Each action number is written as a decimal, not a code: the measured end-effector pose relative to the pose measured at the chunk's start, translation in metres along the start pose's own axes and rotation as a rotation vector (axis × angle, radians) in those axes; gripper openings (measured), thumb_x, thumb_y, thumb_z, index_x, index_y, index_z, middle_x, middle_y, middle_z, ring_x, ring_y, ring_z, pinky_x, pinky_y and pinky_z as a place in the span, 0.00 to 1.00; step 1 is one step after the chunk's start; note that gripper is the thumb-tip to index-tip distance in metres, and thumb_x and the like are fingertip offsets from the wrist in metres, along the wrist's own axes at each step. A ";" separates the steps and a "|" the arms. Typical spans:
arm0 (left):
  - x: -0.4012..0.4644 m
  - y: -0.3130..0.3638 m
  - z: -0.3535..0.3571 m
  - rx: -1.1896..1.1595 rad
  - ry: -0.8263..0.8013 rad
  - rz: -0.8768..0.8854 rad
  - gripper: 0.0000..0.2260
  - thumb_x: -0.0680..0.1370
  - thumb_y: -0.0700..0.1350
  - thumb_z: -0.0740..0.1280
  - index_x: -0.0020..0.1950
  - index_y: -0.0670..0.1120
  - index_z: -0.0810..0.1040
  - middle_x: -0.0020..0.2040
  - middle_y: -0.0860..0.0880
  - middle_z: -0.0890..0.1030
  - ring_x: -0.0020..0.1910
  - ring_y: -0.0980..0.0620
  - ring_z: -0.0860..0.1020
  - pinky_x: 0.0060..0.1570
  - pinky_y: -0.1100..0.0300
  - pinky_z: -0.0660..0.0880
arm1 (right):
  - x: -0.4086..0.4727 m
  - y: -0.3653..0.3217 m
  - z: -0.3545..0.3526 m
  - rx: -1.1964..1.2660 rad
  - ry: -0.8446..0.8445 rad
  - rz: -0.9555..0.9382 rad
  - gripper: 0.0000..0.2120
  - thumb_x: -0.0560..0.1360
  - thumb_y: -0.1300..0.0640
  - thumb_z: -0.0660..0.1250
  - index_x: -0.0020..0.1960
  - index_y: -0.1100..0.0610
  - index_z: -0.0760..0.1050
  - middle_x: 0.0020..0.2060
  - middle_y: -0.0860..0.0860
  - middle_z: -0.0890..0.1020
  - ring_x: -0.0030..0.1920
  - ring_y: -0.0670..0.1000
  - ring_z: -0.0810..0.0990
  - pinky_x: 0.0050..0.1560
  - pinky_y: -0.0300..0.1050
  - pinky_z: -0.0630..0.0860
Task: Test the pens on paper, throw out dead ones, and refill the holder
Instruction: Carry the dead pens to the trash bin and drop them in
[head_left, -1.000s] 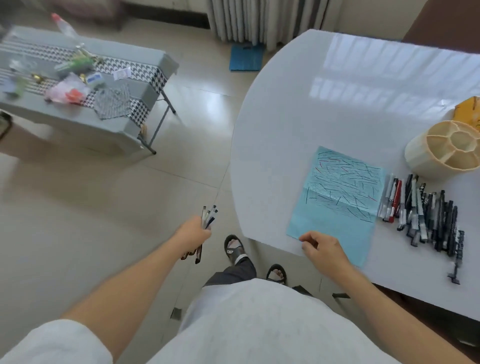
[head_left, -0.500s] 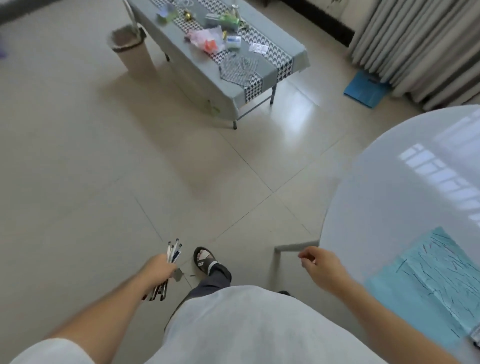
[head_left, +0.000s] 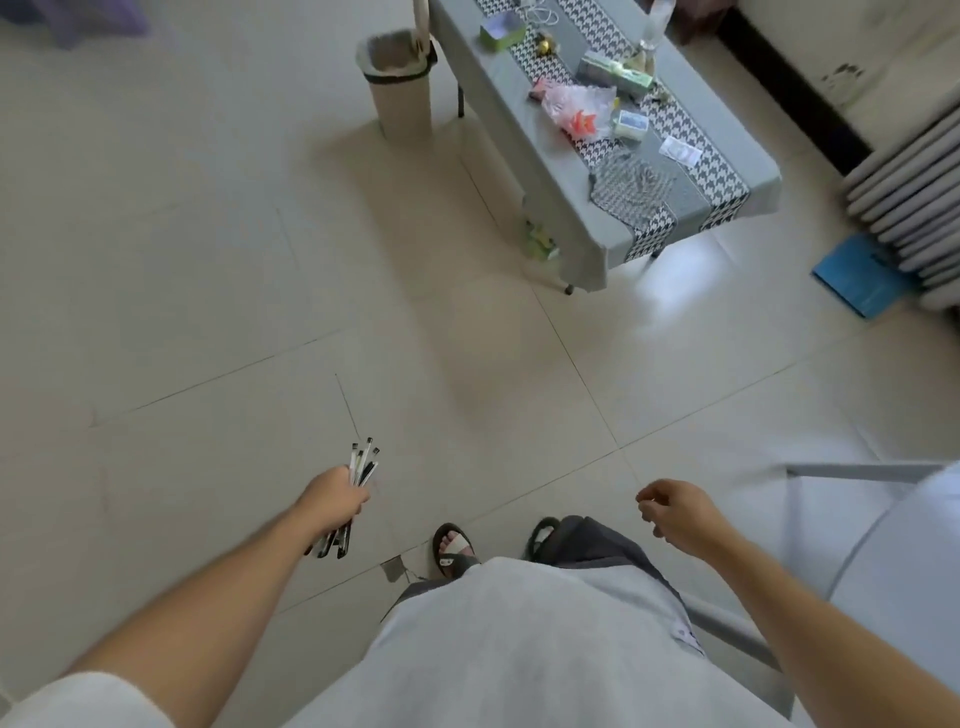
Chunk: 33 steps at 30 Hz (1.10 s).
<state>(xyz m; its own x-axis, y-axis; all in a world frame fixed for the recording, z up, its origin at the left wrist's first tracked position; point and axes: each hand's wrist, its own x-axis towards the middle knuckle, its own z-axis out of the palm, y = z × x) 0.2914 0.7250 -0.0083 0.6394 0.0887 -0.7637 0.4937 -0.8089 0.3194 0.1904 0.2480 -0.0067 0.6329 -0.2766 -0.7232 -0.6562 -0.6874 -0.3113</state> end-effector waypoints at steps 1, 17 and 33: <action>0.007 0.001 -0.009 -0.011 0.001 -0.013 0.02 0.74 0.40 0.65 0.42 0.43 0.75 0.37 0.43 0.83 0.33 0.46 0.78 0.38 0.57 0.72 | 0.009 -0.005 -0.006 -0.007 -0.003 0.008 0.05 0.78 0.58 0.66 0.48 0.50 0.80 0.39 0.49 0.86 0.35 0.50 0.85 0.37 0.44 0.80; 0.114 0.104 -0.098 -0.243 0.067 -0.144 0.03 0.76 0.41 0.66 0.46 0.42 0.76 0.37 0.44 0.83 0.34 0.48 0.79 0.42 0.52 0.78 | 0.226 -0.175 -0.120 -0.207 -0.189 -0.081 0.07 0.78 0.60 0.65 0.51 0.57 0.82 0.41 0.50 0.83 0.45 0.55 0.83 0.48 0.46 0.79; 0.284 0.155 -0.264 -0.376 0.054 -0.204 0.03 0.73 0.40 0.66 0.41 0.41 0.75 0.33 0.45 0.81 0.31 0.47 0.78 0.37 0.54 0.76 | 0.391 -0.426 -0.194 -0.103 -0.141 -0.096 0.07 0.77 0.63 0.65 0.45 0.58 0.82 0.39 0.57 0.86 0.33 0.53 0.81 0.33 0.44 0.80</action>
<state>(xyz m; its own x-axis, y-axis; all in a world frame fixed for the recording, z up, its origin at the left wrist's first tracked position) 0.7050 0.7789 -0.0273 0.5317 0.2636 -0.8049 0.7873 -0.5042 0.3549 0.7967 0.3026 -0.0374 0.6217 -0.1149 -0.7748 -0.5457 -0.7732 -0.3232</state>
